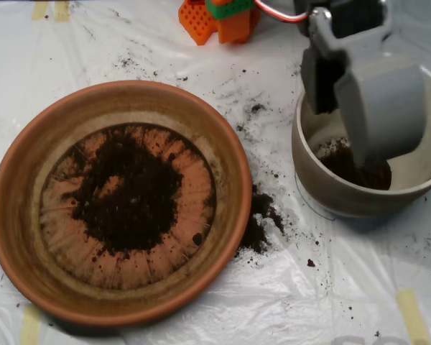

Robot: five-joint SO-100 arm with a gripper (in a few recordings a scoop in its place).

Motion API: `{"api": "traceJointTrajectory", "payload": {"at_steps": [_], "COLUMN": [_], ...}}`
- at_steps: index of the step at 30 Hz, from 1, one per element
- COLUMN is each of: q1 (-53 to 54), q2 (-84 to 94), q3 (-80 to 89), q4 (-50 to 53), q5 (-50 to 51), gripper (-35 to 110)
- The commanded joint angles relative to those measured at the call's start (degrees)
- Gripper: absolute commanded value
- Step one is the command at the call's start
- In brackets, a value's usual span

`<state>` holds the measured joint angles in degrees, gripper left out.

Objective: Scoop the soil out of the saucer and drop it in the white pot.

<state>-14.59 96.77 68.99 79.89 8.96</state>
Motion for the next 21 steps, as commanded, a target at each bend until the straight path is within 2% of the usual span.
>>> {"api": "traceJointTrajectory", "payload": {"at_steps": [1,11,21], "q1": [5.6,26.6,35.2], "q2": [4.2,4.6,4.2], "q3": [-3.5,13.8,34.5], "q4": [-0.7,-7.4,-15.6], "q5": [2.8,6.1,2.5], "gripper": [36,40,47]}}
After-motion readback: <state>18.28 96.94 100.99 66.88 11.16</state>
